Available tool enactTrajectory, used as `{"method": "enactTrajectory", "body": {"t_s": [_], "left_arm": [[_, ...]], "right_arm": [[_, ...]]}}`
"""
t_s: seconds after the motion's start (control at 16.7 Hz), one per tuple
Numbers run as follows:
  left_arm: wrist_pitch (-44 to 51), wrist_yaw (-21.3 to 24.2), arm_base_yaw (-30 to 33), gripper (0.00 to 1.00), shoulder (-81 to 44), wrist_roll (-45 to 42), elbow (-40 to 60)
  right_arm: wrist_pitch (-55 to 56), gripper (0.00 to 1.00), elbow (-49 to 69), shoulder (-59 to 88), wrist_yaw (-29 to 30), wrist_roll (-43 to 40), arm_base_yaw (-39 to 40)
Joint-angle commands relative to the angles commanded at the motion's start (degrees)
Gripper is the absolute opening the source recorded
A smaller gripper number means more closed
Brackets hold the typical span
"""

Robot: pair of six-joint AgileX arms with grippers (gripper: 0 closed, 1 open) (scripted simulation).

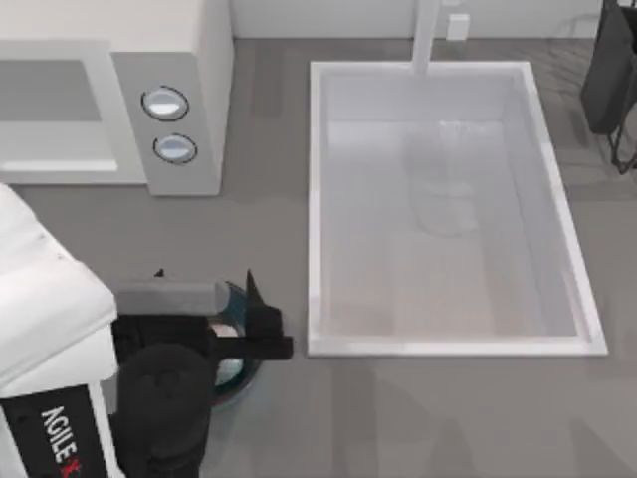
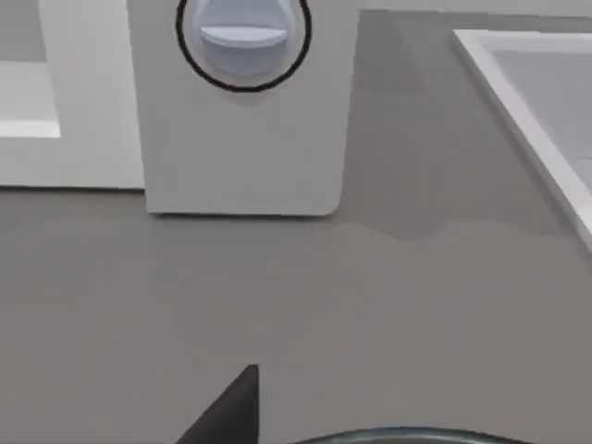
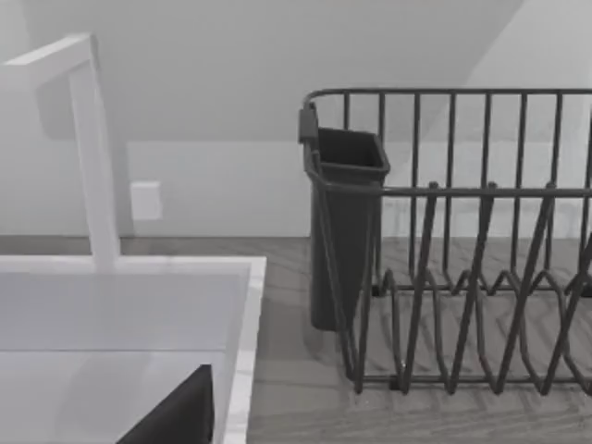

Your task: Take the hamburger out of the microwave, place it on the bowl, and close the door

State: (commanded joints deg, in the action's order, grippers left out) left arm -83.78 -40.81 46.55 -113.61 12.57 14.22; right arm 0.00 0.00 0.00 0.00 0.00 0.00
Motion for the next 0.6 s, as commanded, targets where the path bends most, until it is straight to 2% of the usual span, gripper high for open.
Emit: {"method": "enactTrajectory", "body": {"t_s": [0.3,0.6], "left_arm": [[13.1,6.3,-7.2,1.0,17.6,-1.9,-2.2],[33.6,16.2,-18.5,1.0,48.2,-5.0,-5.6]], "right_arm": [[0.0,1.0,0.0,0.0,0.0,0.0,0.0],[0.0,1.0,0.0,0.0,0.0,0.0,0.0]]}}
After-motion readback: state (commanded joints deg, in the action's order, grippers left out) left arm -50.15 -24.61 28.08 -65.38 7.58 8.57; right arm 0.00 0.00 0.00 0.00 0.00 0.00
